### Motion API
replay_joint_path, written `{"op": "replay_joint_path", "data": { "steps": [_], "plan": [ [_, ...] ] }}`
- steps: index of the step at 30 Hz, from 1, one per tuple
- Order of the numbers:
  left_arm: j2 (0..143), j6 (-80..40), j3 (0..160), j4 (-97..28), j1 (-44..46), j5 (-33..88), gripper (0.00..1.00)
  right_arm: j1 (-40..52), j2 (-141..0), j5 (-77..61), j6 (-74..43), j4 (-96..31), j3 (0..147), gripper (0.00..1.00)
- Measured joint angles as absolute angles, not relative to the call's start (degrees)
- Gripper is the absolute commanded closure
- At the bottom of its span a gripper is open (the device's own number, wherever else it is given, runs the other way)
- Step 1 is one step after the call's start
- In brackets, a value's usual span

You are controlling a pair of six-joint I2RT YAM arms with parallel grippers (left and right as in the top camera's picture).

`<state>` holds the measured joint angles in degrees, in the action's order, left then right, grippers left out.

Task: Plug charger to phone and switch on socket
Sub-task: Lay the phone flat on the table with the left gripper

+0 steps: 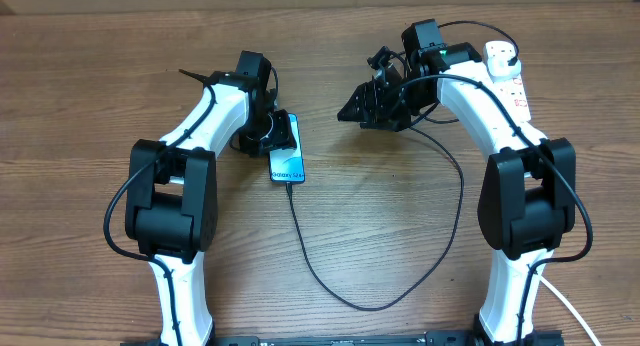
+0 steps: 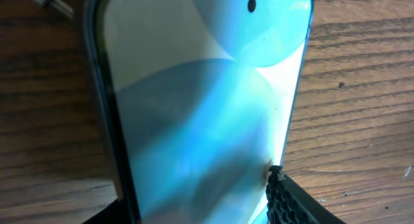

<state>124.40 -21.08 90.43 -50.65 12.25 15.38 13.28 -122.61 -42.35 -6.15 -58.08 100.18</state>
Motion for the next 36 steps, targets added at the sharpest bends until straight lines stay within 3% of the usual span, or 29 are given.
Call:
{"op": "replay_joint_path", "data": {
  "steps": [18, 36],
  "plan": [
    [124.4, -21.1, 90.5, -50.8, 12.3, 15.1, 0.45, 13.3, -122.6, -42.4, -6.2, -58.1, 100.2, 0.39],
    [124.1, -21.1, 90.7, -50.9, 12.3, 14.5, 0.28, 13.3, -122.6, -42.3, -6.2, -58.1, 100.2, 0.39]
  ]
}}
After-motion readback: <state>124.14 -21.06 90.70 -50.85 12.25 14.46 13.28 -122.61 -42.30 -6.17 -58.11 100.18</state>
